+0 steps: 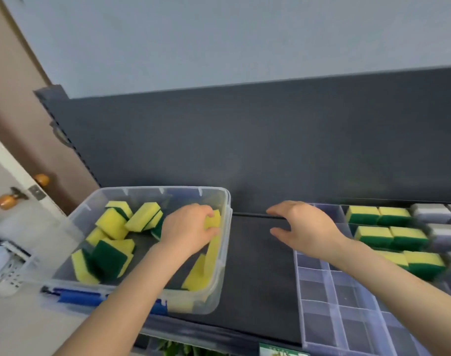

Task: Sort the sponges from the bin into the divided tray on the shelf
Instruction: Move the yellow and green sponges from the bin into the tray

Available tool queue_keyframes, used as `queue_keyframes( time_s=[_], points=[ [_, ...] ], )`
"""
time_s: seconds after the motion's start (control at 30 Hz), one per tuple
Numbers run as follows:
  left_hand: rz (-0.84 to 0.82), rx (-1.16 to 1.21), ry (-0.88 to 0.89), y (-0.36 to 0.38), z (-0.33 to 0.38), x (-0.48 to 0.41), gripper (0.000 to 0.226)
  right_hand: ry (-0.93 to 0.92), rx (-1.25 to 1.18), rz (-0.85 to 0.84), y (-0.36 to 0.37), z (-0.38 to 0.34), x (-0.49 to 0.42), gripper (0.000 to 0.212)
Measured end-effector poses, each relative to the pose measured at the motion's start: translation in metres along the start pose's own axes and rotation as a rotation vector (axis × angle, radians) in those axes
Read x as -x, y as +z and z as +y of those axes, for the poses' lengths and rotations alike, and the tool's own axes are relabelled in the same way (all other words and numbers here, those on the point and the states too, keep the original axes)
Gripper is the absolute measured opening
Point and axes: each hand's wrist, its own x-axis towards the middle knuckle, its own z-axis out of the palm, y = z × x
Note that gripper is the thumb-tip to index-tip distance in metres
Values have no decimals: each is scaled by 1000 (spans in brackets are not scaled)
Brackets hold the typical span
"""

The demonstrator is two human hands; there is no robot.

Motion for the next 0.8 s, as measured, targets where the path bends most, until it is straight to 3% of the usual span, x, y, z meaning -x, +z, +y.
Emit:
queue_keyframes(
  time_s=[0.4, 0.6, 0.8],
  points=[
    [-50, -13, -170, -15, -148, 13, 38, -138, 30, -64, 49, -112, -70, 42],
    [-101, -37, -151, -6, -197, -16, 52, -108, 64, -161, 78, -143, -106, 42],
    [-227, -82, -36, 21, -211, -53, 82, -55, 123, -262, 110, -164, -135, 36]
  ],
)
